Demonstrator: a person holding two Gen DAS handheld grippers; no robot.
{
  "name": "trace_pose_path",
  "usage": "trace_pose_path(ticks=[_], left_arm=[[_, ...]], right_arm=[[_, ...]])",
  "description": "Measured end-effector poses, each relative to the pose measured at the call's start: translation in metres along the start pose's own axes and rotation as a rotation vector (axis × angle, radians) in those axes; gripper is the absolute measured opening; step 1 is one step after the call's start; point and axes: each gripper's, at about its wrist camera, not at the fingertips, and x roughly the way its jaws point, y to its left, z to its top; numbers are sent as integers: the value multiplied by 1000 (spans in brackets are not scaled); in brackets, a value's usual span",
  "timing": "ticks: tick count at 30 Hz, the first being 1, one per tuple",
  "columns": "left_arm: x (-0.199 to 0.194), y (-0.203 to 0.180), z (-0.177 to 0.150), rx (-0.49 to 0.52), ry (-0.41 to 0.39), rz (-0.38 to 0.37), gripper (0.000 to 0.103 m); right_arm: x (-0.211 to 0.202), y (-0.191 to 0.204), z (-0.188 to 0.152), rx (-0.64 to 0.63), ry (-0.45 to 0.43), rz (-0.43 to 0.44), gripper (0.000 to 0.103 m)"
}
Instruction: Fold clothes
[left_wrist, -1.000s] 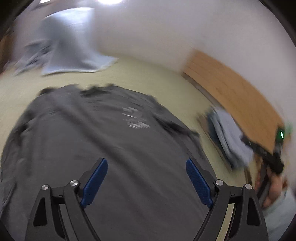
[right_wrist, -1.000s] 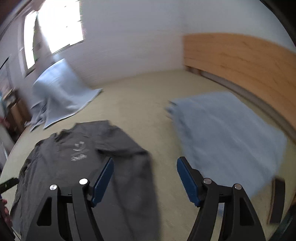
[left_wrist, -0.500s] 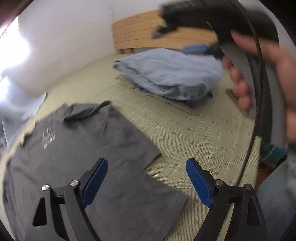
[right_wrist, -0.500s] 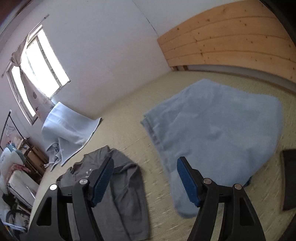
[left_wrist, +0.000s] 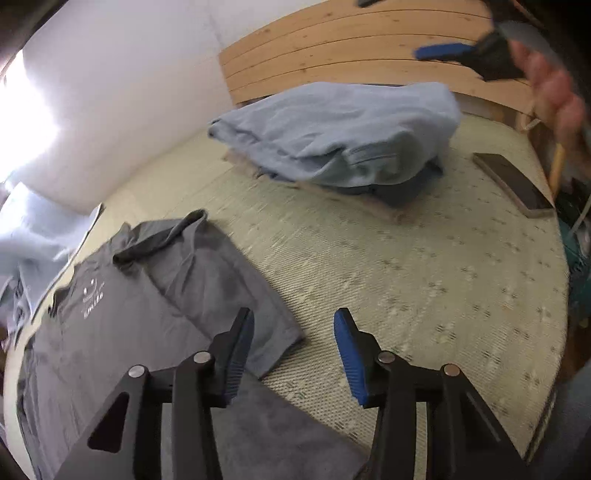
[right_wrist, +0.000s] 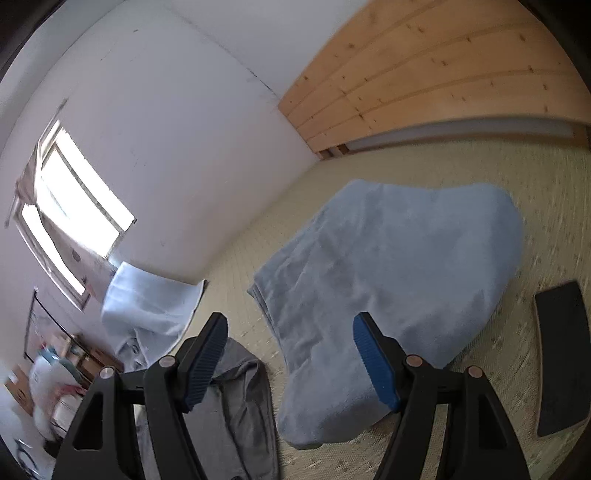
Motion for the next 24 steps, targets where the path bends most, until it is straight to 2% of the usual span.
trace_pose_path(ticks=[3, 6, 9, 14, 15, 16, 18, 24], left_arm=[[10, 3, -2, -22, 37, -7, 48], [19, 1, -6, -8, 72, -8, 39], [27, 0, -7, -12, 102, -15, 35], [33, 2, -5, -41, 119, -22, 33], [34, 2, -5, -49, 124, -25, 24], [34, 3, -4, -57, 129, -28, 10], [37, 6, 0, -76, 144, -21, 7], [30, 31, 29, -218, 120, -140, 5]], right_arm=[[0, -2, 1, 6, 5, 20, 74], [0, 1, 1, -9, 5, 28, 74], [1, 3, 0, -21, 7, 35, 74], [-2, -1, 0, -1, 8, 43, 74], [-3, -3, 0, 5, 8, 44, 74], [-3, -4, 1, 11, 6, 45, 74], [-4, -6, 1, 24, 4, 47, 74], [-6, -6, 2, 42, 0, 60, 74]])
